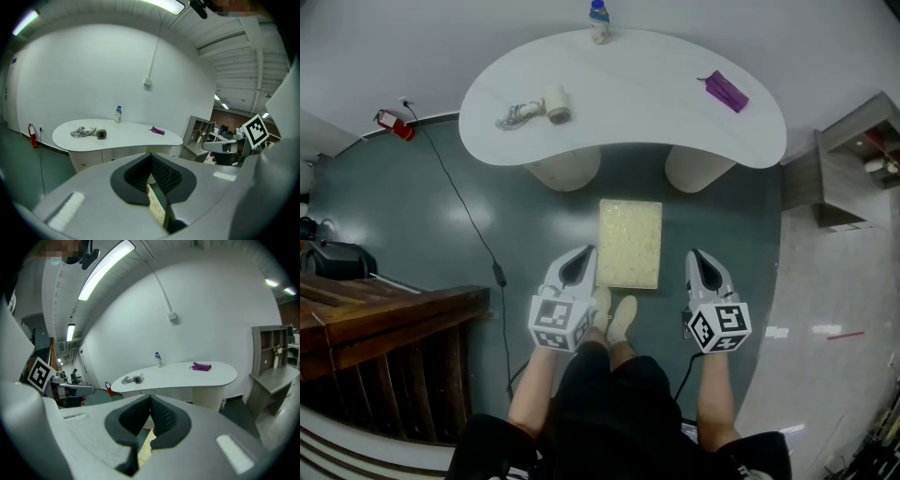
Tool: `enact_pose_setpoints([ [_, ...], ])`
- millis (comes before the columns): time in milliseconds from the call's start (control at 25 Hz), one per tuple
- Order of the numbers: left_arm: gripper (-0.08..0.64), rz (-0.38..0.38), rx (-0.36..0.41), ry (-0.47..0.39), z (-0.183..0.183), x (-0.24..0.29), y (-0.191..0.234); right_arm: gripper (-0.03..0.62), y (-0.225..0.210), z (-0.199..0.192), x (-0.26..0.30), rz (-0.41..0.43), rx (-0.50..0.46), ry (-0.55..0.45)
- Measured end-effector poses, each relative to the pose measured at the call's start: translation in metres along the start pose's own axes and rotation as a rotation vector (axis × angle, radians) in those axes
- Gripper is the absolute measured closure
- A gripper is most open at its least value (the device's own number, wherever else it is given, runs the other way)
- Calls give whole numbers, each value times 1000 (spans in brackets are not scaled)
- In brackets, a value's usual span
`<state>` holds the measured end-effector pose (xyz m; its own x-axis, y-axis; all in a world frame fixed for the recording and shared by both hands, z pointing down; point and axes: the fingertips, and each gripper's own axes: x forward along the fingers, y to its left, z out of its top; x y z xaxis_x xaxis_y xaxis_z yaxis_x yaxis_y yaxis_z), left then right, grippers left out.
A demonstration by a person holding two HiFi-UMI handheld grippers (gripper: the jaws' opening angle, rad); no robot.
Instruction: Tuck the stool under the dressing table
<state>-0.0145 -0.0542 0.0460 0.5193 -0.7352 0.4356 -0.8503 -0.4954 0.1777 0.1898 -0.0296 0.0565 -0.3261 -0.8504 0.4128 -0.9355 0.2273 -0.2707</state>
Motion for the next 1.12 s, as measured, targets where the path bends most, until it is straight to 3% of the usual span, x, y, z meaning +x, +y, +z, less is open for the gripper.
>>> enact_pose_setpoints([
  [360, 551, -31, -27, 86, -73, 57, 29, 589, -26, -74, 53, -33, 27, 96],
  [1120, 551, -61, -91, 259, -272, 170, 78, 589, -80, -266, 159, -76, 63, 263],
])
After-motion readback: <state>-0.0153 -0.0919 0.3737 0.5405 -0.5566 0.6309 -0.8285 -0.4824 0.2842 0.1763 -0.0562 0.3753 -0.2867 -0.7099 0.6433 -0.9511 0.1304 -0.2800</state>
